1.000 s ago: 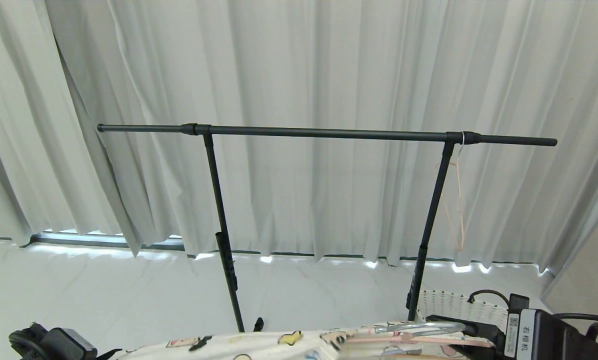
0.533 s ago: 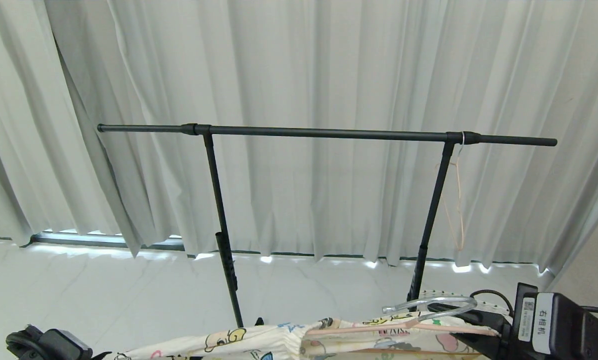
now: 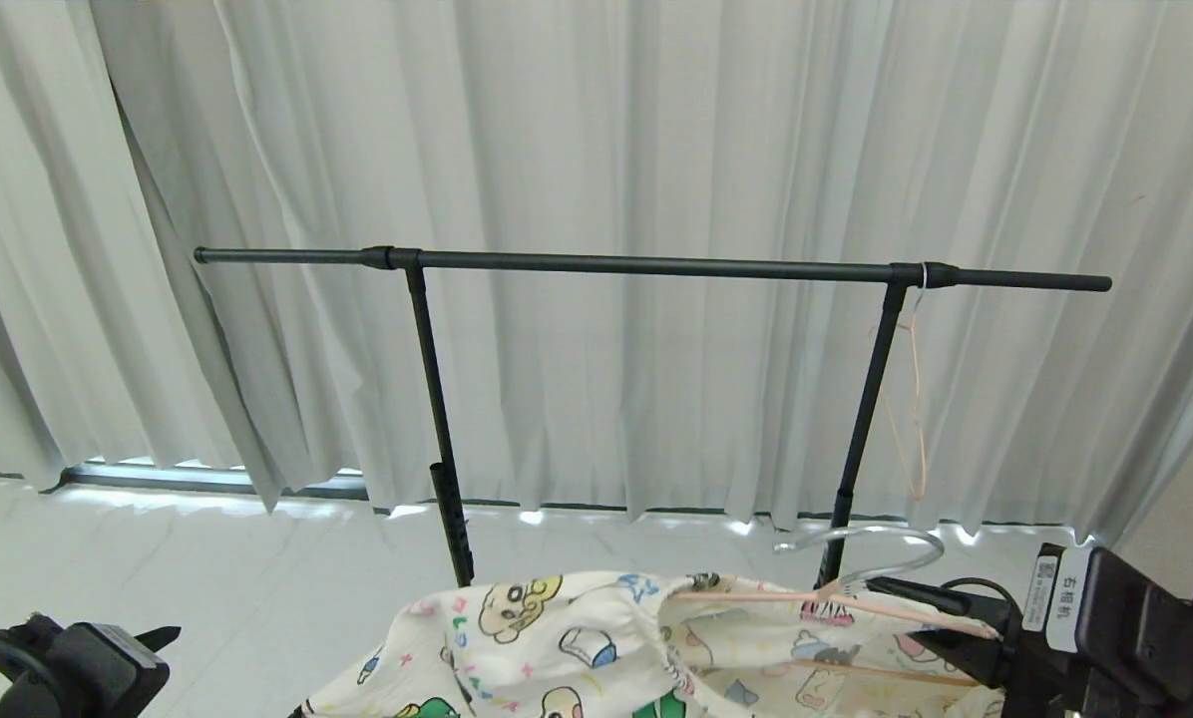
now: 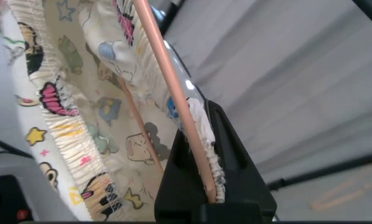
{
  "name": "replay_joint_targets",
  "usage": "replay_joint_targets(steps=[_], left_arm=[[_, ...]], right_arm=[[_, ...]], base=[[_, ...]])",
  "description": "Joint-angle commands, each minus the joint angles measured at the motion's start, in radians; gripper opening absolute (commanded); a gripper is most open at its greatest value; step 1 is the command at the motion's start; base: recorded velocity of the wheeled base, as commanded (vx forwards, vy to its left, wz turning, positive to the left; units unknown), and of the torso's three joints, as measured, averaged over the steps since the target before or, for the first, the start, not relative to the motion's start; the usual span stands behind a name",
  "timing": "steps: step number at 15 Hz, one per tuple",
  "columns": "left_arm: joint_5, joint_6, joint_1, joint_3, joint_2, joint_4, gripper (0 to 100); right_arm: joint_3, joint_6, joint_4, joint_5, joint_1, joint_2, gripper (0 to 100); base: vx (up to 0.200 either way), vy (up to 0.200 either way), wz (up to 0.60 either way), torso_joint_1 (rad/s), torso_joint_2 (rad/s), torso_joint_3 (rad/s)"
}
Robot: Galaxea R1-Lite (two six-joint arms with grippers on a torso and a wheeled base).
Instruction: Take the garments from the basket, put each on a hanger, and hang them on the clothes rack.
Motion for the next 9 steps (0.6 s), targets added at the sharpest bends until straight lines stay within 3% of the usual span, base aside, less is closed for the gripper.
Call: replay_joint_targets(steps=[1, 6, 9], left_arm=[[-0.038, -0.022, 0.000, -0.049, -0.006, 0.000, 100], [-0.074, -0.078, 0.000, -0.190, 0.046, 0.000, 100], [-0.070, -0.069, -0.020, -0.219, 0.063, 0.000, 100]], right_arm=[[0.002, 0.015, 0.001, -0.021, -0.079, 0.004, 0], [-0.011, 0.212, 0.024, -0.206, -0.192, 0.048, 0], [-0.022, 0.238, 0.064, -0.301, -0.255, 0.065, 0]], base=[[0.000, 0.000, 0.00, 0.000, 0.00, 0.000], [0.000, 0.000, 0.00, 0.000, 0.00, 0.000], [0.000, 0.000, 0.00, 0.000, 0.00, 0.000]])
